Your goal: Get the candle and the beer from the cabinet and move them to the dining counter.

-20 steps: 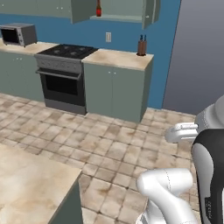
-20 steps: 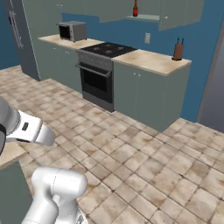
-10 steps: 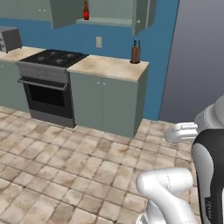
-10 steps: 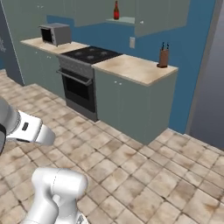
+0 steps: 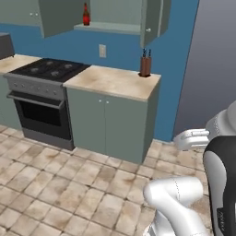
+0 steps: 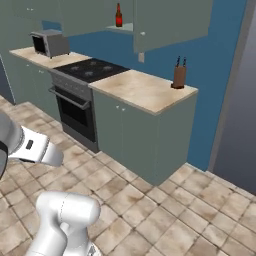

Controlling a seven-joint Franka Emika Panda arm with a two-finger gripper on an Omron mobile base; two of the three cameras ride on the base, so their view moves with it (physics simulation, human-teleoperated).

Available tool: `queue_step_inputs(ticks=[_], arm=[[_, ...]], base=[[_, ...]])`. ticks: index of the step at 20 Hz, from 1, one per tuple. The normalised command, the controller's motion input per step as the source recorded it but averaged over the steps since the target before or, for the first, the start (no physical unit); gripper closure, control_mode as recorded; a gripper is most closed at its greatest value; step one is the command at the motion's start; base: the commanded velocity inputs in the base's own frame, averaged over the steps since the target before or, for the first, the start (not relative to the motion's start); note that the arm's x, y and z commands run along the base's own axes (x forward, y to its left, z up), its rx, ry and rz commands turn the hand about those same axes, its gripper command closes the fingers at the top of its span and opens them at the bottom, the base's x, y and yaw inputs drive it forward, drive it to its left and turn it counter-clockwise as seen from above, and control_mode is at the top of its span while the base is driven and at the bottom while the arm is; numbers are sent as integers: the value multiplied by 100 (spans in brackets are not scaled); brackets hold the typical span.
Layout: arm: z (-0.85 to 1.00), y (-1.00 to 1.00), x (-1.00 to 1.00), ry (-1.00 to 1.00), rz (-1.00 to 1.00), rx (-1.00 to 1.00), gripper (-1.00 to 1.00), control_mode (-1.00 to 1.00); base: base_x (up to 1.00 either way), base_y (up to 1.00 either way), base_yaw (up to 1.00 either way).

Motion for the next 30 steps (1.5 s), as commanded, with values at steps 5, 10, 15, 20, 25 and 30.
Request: queue_step_inputs(ticks=[5, 10, 15, 20, 25, 30], arm=[[0, 0, 0, 0, 0, 0, -100, 100], [0, 0, 0, 0, 0, 0, -100, 100], [0, 0, 0, 0, 0, 0, -100, 100], [0, 0, 0, 0, 0, 0, -100, 100], [0, 0, 0, 0, 0, 0, -100, 100], [0, 0, 0, 0, 0, 0, -100, 100]], base=[[100, 10, 4], [100, 29, 2], [100, 43, 0], [100, 31, 0], [100, 15, -9], [88, 17, -21]])
